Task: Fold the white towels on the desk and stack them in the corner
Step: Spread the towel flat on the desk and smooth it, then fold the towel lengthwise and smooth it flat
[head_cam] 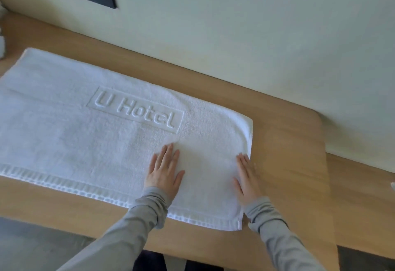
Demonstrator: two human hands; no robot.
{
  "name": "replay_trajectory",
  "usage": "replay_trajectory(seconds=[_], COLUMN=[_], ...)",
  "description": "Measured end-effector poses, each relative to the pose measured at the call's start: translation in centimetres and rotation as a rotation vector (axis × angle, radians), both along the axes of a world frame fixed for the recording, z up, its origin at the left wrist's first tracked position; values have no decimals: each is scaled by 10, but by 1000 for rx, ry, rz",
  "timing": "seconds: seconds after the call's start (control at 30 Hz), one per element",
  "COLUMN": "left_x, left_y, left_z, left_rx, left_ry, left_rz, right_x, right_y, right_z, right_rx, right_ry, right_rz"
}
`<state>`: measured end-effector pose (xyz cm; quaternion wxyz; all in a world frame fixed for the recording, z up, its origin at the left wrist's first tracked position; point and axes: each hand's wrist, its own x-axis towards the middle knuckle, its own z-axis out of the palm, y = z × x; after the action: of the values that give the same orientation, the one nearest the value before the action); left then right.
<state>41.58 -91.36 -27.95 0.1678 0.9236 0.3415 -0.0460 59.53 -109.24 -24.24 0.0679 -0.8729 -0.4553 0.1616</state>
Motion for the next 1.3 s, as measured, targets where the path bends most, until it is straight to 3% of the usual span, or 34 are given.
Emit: replay_trajectory(seconds=[0.23,0.37,0.47,0.57,0.67,0.77,0.93,1.07,1.3], left_x=[20,45,65,77,80,88,91,90,76], left_y=[-82,-142,-173,-174,-176,-183,-187,-191,-196], left_z=[13,20,36,52,54,54,60,59,73], left_rx=[-108,-182,-277,-468,-653,-815,-967,-940,-1094], left_ry=[-103,-173,-317,-462,-523,-550,-512,-647,-926], left_rz=[544,879,1290,1765,2009,2078,1964,1930,1939], right_x=[112,157,169,177,180,184,197,206,213], right_y=[55,76,87,98,108,117,123,121,119], right_z=[4,6,4,4,4,7,13,17,33], right_rx=[-53,-85,-72,-49,-40,-78,-132,-117,47], right_ry=[100,257,416,339,329,391,466,549,672], right_rz=[115,53,-50,-56,-36,-88,-95,-162,-290])
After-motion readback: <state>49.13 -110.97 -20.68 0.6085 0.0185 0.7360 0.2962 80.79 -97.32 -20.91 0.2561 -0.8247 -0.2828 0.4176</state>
